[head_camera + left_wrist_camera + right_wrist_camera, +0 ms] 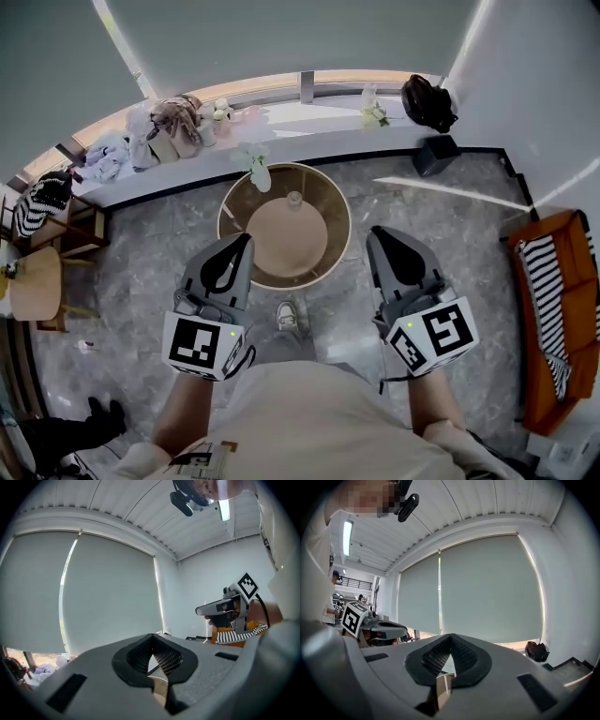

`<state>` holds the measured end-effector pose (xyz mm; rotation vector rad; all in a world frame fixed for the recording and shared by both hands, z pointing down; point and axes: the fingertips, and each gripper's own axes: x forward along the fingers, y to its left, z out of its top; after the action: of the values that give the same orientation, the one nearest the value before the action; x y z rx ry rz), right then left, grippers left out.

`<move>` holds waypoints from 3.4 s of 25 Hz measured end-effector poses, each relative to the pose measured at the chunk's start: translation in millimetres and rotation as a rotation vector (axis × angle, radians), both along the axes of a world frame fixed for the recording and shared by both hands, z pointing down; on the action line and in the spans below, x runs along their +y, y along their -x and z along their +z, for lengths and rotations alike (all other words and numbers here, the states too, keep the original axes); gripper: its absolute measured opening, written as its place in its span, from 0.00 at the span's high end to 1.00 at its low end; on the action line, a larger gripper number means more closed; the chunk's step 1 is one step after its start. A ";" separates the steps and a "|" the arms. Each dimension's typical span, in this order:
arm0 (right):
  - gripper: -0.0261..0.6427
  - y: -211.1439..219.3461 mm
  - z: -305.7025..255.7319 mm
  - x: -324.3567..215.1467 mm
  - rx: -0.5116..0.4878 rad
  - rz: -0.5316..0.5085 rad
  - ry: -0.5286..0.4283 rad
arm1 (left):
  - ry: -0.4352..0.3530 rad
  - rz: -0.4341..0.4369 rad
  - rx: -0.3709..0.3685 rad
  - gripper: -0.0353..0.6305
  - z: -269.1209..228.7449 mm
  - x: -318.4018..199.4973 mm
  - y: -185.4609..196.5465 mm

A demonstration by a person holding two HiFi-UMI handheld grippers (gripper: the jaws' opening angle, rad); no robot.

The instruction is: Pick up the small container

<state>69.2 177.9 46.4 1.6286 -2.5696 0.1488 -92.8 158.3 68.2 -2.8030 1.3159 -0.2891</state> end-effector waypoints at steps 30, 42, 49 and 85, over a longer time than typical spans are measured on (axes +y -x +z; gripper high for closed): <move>0.95 13.4 24.2 -168.1 0.024 -0.067 0.051 | 0.015 -0.056 0.009 0.94 20.8 -154.6 7.7; 0.95 4.8 37.9 -202.4 -0.058 -0.129 0.073 | -0.068 -0.132 -0.083 0.93 38.0 -183.2 -7.4; 0.95 2.4 72.8 -244.2 -0.041 -0.132 0.080 | -0.030 -0.021 -0.065 0.80 77.2 -211.1 -33.9; 0.95 23.2 499.2 -391.1 0.004 -0.213 0.297 | 0.150 0.207 -0.122 0.42 583.7 -364.9 -134.1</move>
<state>46.0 -213.2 545.5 1.2449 -2.5463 0.4820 41.4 -206.6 651.9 -2.9567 1.0099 -0.5604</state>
